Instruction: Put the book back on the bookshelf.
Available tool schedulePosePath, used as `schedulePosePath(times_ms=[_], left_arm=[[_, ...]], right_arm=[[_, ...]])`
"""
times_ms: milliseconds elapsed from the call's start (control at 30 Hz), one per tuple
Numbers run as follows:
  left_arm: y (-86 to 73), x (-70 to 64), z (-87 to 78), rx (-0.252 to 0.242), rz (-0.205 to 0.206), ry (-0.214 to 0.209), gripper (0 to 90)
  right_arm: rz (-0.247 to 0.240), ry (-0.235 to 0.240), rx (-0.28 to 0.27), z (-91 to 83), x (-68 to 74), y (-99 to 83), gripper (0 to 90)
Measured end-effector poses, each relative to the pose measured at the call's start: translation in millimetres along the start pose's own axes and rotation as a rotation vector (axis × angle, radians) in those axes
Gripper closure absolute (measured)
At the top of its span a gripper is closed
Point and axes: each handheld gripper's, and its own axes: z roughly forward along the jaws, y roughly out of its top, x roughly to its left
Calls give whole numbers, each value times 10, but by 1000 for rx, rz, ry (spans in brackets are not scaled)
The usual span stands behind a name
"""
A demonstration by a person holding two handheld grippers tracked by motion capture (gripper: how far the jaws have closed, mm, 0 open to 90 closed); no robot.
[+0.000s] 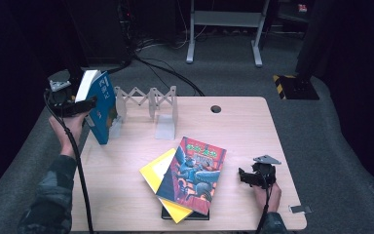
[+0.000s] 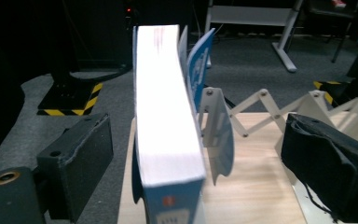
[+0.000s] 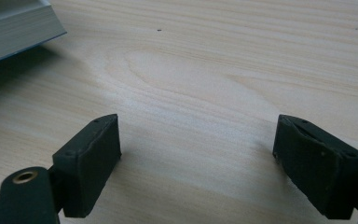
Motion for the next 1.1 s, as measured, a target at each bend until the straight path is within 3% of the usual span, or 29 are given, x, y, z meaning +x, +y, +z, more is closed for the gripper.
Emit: schedulePosePath(times_ms=[267, 467, 700, 933, 1100], left_arm=[[-114, -146, -180, 9, 43, -70, 62], [-348, -349, -264, 21, 79, -146, 57], [-594, -506, -217, 59, 84, -202, 46], [-873, -676, -131, 128, 101, -261, 31], [-1149, -871, -36, 202, 132, -327, 25]], right_arm=[[0, -1, 0, 0, 1, 0, 142], [1, 1, 0, -1, 0, -1, 143], [1, 1, -1, -1, 1, -2, 143], [1, 1, -3, -1, 1, -4, 142], [-1, 8, -2, -10, 3, -9, 140]])
